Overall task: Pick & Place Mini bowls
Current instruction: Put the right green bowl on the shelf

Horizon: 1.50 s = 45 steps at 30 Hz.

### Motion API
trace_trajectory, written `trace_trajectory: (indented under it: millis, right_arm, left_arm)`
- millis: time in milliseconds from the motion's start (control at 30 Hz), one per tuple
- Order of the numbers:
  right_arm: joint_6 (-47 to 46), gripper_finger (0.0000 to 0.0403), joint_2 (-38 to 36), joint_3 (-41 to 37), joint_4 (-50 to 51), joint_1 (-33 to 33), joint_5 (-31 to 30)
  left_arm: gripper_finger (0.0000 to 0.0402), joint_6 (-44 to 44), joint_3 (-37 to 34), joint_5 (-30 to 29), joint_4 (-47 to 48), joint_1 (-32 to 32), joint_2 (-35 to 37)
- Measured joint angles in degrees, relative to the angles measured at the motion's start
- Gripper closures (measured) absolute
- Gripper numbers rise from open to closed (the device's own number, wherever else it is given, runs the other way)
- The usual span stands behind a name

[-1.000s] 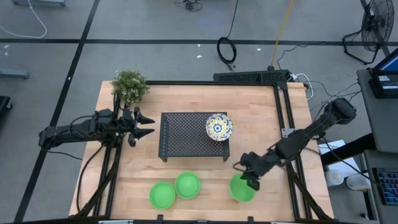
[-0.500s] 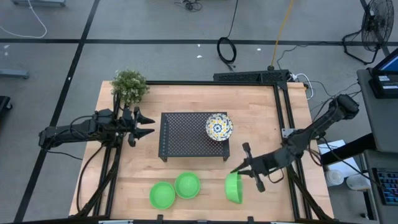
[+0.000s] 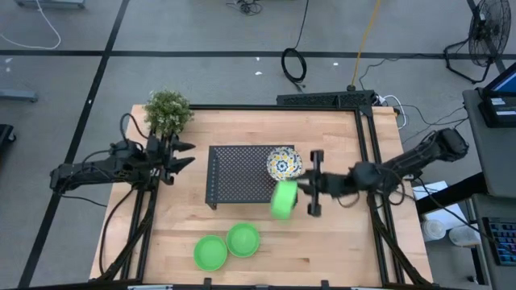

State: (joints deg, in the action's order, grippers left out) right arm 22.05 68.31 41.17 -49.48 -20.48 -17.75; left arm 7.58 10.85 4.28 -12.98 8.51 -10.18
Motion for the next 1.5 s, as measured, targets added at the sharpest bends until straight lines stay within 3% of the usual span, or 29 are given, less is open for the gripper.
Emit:
trace_trajectory:
  millis: [267, 367, 467, 667, 800, 933, 1067, 1300, 1400, 1500]
  right_arm:
    - [5.61, 0.0403, 1.07, -0.02, -1.02, 10.89, -6.47]
    - [10.27, 0.0403, 2.02, -0.09, -5.14, 13.85, -8.02]
    - [16.48, 0.0403, 3.70, -0.04, -9.16, 16.32, -13.46]
    - [27.81, 0.0403, 9.18, -0.04, -16.45, 20.43, -21.63]
    - [33.24, 0.0403, 13.11, -0.04, -24.08, 21.32, -23.19]
    - [41.58, 0.0403, 15.62, 0.04, -35.70, 21.26, -22.29]
    - [46.08, 0.0403, 15.58, 0.50, -40.17, 21.29, -20.45]
    - [44.94, 0.0403, 15.08, 0.48, -40.23, 21.94, -16.66]
    - [44.68, 0.0403, 14.97, 0.48, -40.32, 22.96, -16.44]
    - [44.04, 0.0403, 15.04, 0.46, -40.29, 24.48, -16.51]
  left_arm:
    - [0.0183, -5.54, 0.02, -11.75, -6.63, 0.03, -3.07]
    - [0.0183, -5.42, 0.02, -12.84, -6.61, 0.04, -4.51]
    - [0.0183, -6.51, 0.02, -13.40, -6.81, 0.06, -6.96]
    - [0.0183, -7.31, 0.02, -24.14, -10.26, 0.09, -12.71]
    - [0.0183, -7.05, 0.00, -22.31, -14.49, 0.09, -18.90]
    - [0.0183, -10.82, 0.57, -21.12, -27.81, -1.15, -28.46]
    - [0.0183, -19.71, 7.14, -26.56, -32.91, -4.31, -40.05]
    - [0.0183, -47.34, 28.34, -41.80, -32.23, -8.85, -61.87]
    - [0.0183, -58.83, 35.98, -45.41, -32.05, -10.25, -68.55]
    - [0.0183, -64.34, 42.08, -46.32, -32.10, -11.18, -73.73]
